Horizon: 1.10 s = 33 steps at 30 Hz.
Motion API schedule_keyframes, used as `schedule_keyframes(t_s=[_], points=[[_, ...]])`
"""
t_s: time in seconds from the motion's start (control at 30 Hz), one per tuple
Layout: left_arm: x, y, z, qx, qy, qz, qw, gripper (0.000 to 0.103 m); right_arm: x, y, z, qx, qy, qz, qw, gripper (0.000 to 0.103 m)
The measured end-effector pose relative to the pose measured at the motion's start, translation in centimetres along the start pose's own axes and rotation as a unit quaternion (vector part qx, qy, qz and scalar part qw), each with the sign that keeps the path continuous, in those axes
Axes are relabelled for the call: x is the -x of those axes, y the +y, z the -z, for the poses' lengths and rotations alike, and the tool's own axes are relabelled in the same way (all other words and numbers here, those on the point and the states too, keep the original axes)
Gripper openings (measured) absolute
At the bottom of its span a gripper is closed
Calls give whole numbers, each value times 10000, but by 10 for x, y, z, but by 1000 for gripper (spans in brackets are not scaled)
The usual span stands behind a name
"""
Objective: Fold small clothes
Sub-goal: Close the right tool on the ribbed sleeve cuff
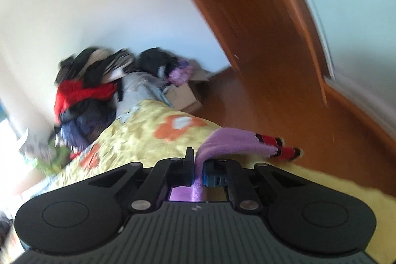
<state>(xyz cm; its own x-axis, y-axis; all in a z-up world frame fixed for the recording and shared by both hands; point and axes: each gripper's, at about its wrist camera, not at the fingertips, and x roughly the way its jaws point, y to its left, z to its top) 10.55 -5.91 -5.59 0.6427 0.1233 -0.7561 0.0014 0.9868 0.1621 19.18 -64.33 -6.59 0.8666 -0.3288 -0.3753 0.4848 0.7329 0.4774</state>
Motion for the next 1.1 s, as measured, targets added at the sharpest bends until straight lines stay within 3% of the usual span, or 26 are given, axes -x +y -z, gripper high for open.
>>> schedule_keyframes(t_s=[0.1,0.2,0.27,0.37,0.53,0.67,0.77,0.83,0.9,0.93,0.97,1.03,1.1], points=[[0,0,0,13,3,10,10000,103,13,46,0,1131,-213,-127,9933,12],[0,0,0,3,-8,10,10000,103,32,101,15,2501,-457,-406,9663,11],[0,1,1,3,-11,13,10000,103,47,135,33,3432,-604,-653,9350,11],[-1,2,1,11,-7,14,10000,103,68,176,72,4672,-776,-999,8751,11],[-1,8,3,69,2,32,10000,103,91,215,138,5985,-606,-1501,7846,11],[0,11,4,76,-5,44,10000,103,97,229,187,6670,-274,-1630,7265,11],[0,12,4,81,6,57,10000,103,95,230,208,6877,7,-1685,7061,13],[0,12,5,93,13,70,9999,103,99,227,219,6885,108,-1722,7044,21],[-1,13,5,104,28,79,9999,103,99,228,218,6720,222,-1725,7198,27],[-1,13,5,108,36,82,9999,103,99,224,211,6497,357,-1760,7387,30],[-2,13,5,109,36,86,9999,103,96,219,200,6154,568,-1792,7654,36],[-2,13,5,107,31,88,9999,103,83,210,173,5122,1096,-1921,8299,50],[-2,13,5,116,33,88,9999,103,70,192,147,3777,1575,-2216,8851,64]])
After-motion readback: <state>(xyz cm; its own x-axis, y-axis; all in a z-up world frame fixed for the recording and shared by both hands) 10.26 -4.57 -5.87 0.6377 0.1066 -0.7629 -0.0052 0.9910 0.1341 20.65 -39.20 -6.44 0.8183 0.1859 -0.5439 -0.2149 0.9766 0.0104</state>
